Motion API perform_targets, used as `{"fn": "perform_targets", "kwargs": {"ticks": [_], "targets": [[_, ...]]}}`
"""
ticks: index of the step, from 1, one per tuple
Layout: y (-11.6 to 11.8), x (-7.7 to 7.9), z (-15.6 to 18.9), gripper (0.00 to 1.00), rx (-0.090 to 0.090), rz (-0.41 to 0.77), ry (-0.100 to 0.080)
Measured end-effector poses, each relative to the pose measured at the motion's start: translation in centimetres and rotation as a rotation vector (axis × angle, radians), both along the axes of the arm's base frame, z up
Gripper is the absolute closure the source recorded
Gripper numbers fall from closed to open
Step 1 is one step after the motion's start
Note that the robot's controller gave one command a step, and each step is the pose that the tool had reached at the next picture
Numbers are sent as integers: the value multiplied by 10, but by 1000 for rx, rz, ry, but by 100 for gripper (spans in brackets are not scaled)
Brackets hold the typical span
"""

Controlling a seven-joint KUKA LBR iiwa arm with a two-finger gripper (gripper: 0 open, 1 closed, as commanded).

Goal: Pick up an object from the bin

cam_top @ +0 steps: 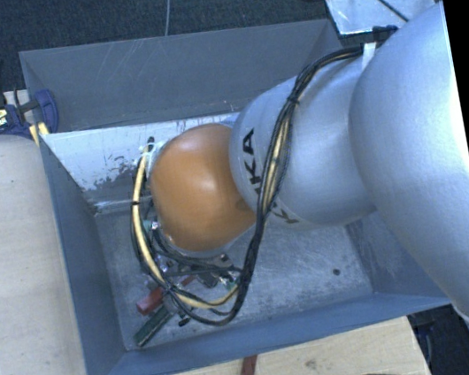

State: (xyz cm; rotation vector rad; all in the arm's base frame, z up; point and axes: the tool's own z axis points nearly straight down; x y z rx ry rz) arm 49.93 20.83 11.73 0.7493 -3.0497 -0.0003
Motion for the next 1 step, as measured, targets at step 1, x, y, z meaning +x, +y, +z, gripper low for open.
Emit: {"fn": "perform_targets", "kwargs": {"ticks": [1], "targets": [[0, -1, 20, 100, -1, 0, 3]]}}
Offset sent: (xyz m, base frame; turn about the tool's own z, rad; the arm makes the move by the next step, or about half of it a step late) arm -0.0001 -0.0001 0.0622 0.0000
